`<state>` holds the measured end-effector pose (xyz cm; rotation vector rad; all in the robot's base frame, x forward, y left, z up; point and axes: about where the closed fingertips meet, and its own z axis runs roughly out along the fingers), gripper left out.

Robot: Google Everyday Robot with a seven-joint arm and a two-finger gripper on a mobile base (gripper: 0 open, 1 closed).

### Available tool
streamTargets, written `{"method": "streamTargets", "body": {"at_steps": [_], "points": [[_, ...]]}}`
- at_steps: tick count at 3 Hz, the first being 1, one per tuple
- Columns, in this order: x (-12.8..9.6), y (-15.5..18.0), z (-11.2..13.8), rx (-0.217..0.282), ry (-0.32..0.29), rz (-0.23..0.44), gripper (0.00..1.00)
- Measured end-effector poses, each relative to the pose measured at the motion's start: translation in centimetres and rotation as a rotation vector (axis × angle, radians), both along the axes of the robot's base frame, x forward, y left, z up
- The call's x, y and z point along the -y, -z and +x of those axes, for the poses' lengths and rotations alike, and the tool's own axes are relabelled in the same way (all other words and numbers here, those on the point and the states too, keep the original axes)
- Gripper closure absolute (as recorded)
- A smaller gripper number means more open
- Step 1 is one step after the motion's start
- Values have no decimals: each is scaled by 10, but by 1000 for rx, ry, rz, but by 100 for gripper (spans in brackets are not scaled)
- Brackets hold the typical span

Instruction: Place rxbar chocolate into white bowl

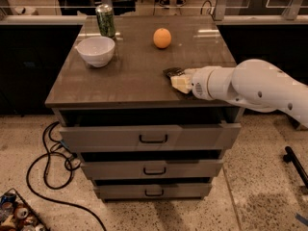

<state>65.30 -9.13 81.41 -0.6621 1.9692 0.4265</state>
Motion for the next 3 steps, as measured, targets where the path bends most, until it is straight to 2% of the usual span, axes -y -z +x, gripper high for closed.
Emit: {"method": "streamTargets", "body": {"at_steps": [1, 2, 3], "points": [[-1, -2, 1, 2, -6, -4, 100], [12, -28, 6, 19, -22, -66, 100], [37, -90, 22, 55, -45, -188, 100]]}}
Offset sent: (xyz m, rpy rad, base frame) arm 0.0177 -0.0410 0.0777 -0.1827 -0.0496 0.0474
